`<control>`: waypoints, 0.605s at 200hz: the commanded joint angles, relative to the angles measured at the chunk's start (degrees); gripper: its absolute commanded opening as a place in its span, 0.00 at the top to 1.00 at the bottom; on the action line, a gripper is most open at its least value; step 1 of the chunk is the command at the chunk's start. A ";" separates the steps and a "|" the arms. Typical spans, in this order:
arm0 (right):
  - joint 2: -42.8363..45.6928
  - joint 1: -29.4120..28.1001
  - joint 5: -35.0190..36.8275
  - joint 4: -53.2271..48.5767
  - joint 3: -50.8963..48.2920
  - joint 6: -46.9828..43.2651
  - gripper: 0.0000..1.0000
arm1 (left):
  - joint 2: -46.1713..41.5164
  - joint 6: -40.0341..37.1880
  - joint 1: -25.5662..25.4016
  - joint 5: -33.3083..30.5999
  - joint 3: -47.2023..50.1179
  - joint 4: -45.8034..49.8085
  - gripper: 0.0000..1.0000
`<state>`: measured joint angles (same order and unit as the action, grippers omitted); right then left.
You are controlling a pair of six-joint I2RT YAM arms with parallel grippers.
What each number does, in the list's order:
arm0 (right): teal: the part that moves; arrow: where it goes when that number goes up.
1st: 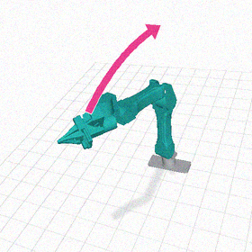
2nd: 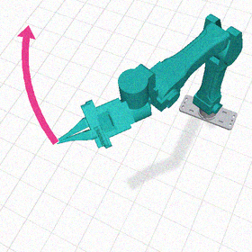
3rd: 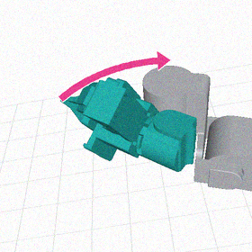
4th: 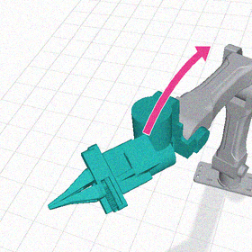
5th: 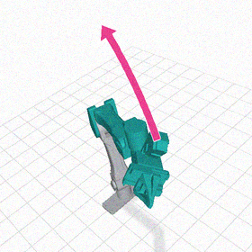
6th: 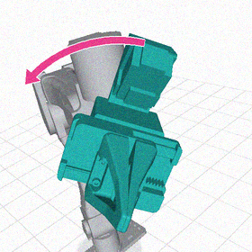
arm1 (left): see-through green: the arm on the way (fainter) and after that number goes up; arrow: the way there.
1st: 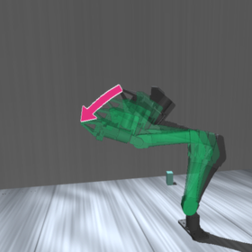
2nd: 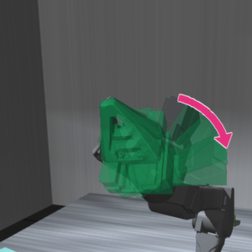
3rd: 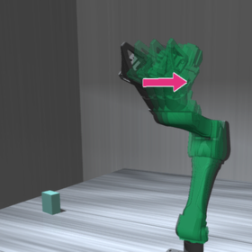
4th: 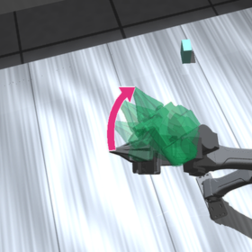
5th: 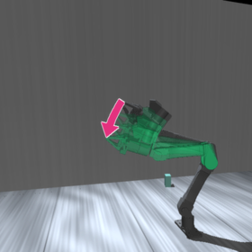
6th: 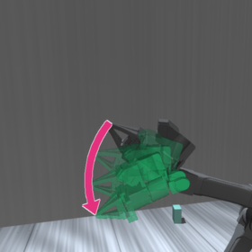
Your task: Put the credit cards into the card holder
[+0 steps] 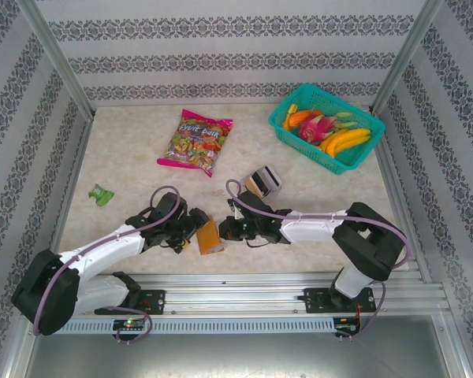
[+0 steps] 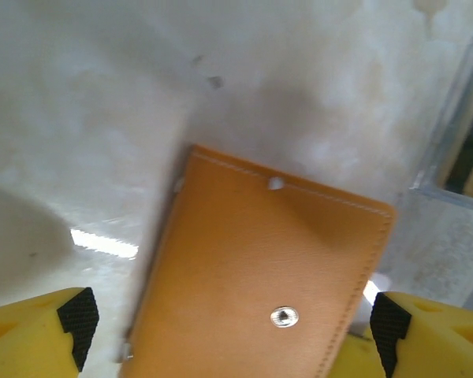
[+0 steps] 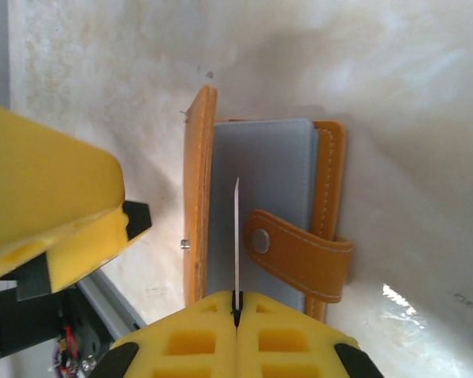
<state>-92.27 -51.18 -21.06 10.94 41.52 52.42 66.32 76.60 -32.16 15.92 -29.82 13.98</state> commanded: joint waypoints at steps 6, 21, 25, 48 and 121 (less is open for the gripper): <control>3.49 -0.31 -1.53 4.18 -0.82 1.10 1.00 | -0.01 1.46 0.26 0.60 -0.11 -5.41 0.07; 4.05 -0.33 -2.29 4.14 -0.83 1.08 1.00 | -0.14 1.75 0.26 0.62 0.11 -7.01 0.05; 3.99 -0.26 -2.70 4.16 -0.79 1.10 1.00 | -0.09 1.64 0.26 0.56 -0.02 -7.12 0.05; 3.42 -0.25 -4.73 5.56 -0.63 1.74 1.00 | 0.21 0.77 0.26 0.28 -1.14 -6.18 0.03; 1.28 -0.20 -6.75 8.40 -0.65 3.58 1.00 | 1.00 3.36 0.26 -2.99 -0.44 -0.82 0.20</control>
<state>-90.02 -51.16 -26.06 16.36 41.06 54.98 67.90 78.00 -32.16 15.59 -30.24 9.74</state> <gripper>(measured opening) 0.048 0.833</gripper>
